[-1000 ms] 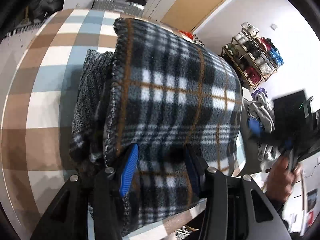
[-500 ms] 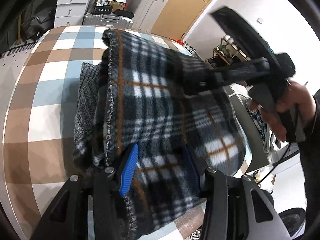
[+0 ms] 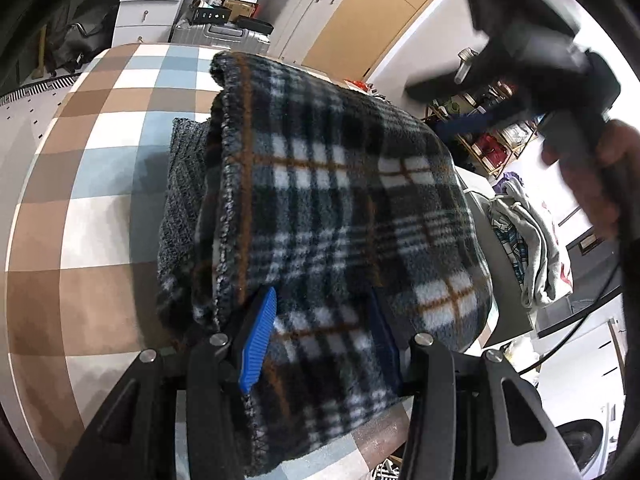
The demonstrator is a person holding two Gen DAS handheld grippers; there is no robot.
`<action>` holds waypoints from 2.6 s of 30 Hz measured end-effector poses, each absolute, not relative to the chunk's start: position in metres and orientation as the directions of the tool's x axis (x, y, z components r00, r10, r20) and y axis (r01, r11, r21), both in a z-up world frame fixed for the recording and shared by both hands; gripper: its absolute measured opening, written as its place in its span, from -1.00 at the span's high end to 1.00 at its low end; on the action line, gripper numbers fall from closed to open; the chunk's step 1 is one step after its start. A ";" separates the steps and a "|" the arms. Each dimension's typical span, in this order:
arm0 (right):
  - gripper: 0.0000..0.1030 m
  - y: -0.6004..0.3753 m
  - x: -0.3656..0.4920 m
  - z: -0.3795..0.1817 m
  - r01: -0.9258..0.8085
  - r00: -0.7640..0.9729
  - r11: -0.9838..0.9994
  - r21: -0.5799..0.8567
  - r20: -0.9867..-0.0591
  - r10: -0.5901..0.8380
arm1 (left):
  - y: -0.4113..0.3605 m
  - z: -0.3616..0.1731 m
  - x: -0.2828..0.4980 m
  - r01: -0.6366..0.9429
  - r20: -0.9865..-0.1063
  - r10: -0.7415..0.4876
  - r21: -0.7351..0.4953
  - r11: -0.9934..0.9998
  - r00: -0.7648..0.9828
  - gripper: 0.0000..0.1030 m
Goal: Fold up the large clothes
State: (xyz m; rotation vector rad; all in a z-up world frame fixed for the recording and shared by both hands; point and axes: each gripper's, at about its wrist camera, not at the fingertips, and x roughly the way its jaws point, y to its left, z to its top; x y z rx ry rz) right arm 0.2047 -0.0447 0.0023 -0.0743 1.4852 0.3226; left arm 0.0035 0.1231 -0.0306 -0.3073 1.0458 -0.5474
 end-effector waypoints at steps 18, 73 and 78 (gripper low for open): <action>-1.00 0.050 0.227 -0.071 -0.343 -0.151 0.934 0.095 -0.988 0.046 | 0.126 -0.034 0.007 0.258 -0.754 -0.513 -0.444 0.858 0.409 0.20; -1.00 -0.002 0.199 -0.044 -0.356 -0.120 0.935 0.003 -0.992 -0.042 | 0.114 -0.033 -0.001 0.234 -0.793 -0.413 -0.342 0.910 0.448 0.18; -1.00 0.003 0.197 -0.051 -0.370 -0.061 0.929 -0.009 -0.998 -0.034 | 0.114 -0.030 -0.002 0.233 -0.791 -0.390 -0.315 0.920 0.471 0.18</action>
